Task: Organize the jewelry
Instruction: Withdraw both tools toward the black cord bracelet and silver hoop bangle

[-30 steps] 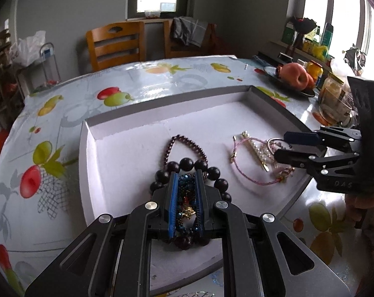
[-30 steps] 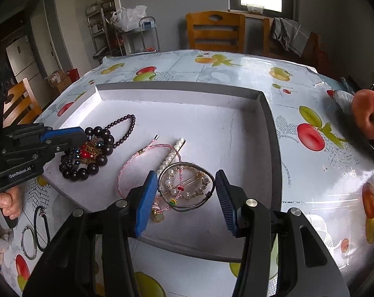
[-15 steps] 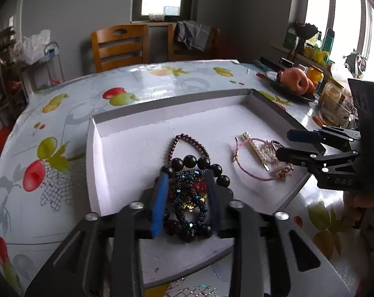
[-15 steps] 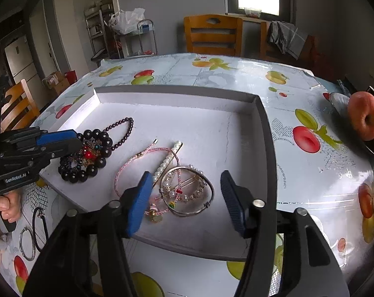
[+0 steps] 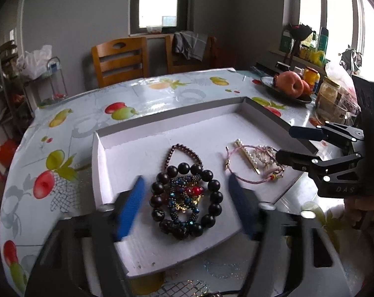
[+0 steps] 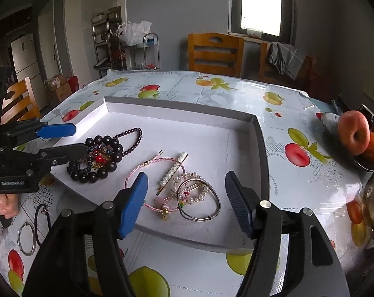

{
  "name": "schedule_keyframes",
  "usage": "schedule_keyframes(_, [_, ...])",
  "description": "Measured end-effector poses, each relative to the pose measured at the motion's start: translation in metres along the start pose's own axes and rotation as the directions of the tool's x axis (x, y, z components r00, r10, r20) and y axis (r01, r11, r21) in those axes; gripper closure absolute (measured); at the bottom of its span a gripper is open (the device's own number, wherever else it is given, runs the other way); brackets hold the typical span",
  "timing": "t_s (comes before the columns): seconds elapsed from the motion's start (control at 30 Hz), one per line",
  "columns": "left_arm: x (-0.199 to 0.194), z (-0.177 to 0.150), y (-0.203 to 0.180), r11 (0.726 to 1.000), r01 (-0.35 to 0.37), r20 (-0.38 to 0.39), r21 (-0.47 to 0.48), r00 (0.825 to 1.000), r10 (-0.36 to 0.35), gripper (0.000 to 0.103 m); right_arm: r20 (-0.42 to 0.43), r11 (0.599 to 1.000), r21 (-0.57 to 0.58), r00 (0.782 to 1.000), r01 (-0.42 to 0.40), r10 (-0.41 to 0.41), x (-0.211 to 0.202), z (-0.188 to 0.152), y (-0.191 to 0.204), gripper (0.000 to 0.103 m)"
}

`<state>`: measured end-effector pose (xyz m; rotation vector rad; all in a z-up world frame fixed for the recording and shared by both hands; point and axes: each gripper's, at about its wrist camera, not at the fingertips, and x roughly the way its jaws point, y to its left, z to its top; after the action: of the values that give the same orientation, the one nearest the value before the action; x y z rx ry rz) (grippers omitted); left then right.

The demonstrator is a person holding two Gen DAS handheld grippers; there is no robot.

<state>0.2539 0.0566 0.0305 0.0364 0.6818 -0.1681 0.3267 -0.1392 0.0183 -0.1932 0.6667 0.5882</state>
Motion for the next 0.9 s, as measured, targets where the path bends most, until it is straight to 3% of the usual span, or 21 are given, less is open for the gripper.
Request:
schedule_keyframes(0.43, [-0.039,-0.018,-0.004,1.000,0.012,0.032,-0.020,0.999,-0.011,0.022,0.030,1.000,0.006,0.999,-0.013,0.013,-0.016,-0.009,0.007,0.035])
schedule_keyframes(0.9, [-0.074,-0.082,-0.028,0.996,0.057,-0.118,0.071,0.992,-0.048,0.022,-0.018,0.993,-0.048,0.994,-0.104,0.103,-0.031,-0.028,0.041,0.031])
